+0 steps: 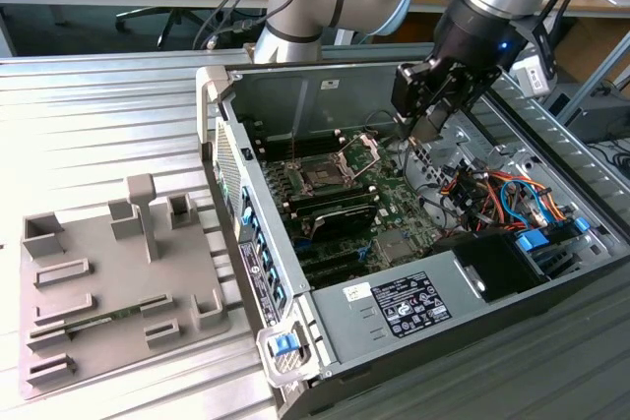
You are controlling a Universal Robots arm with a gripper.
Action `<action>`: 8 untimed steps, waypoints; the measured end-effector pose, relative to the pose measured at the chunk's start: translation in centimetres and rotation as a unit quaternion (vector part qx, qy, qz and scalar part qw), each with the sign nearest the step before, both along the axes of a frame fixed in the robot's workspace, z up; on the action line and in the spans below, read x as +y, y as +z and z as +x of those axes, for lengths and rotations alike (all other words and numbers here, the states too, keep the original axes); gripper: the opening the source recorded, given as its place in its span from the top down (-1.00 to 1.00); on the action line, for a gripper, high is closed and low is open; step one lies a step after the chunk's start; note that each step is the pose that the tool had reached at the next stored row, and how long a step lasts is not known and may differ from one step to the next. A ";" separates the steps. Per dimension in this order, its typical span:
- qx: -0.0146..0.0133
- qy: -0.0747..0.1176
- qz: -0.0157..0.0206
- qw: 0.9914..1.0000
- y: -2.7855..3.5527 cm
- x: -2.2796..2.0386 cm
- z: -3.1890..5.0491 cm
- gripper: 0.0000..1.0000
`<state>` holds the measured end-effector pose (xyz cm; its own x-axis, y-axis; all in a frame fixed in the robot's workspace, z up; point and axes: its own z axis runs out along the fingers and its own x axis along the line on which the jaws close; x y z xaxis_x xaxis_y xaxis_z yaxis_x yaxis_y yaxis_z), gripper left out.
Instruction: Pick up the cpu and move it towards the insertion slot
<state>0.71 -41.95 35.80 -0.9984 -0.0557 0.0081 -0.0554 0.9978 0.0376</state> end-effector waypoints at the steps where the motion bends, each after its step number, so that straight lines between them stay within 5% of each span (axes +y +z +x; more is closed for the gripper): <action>1: 0.000 0.000 0.000 1.000 -0.01 0.00 -0.01 -0.09; 8: 0.000 0.000 0.000 1.000 -0.08 0.00 -0.15 -0.09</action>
